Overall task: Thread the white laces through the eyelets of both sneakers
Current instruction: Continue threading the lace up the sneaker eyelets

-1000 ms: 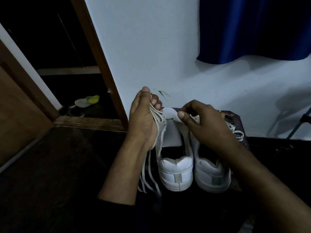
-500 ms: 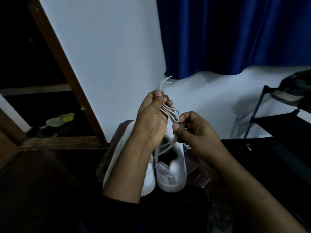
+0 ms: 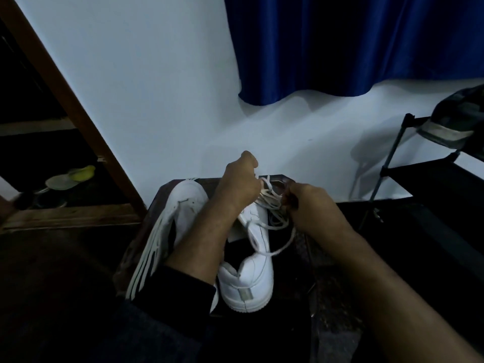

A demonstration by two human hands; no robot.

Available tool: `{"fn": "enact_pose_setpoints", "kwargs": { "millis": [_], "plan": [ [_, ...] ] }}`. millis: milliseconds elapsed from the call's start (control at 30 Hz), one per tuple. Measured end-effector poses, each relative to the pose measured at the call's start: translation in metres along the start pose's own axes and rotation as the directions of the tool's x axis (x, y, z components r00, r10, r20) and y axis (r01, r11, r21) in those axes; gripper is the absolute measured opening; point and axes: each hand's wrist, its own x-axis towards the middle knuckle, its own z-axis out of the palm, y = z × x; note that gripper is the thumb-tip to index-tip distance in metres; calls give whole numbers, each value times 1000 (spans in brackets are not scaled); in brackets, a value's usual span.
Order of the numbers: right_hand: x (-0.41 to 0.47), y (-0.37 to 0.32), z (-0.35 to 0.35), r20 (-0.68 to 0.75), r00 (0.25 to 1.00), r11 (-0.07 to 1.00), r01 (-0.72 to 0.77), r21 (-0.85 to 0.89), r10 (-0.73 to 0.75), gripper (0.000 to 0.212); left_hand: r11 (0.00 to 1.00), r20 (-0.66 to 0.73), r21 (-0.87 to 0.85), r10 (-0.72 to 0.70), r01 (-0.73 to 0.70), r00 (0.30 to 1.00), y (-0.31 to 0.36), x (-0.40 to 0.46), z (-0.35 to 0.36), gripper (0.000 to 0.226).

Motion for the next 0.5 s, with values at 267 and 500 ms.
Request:
{"fn": "enact_pose_setpoints", "kwargs": {
  "millis": [267,500],
  "plan": [
    [7,1,-6,70,997,1000,-6,-29,8,51,977,94,197,67,-84,993,0,-4,-1,29],
    [-4,-6,14,247,962,961,170,-218,-114,54,935,131,323,110,-148,985,3,-14,0,45]
  ]
}}
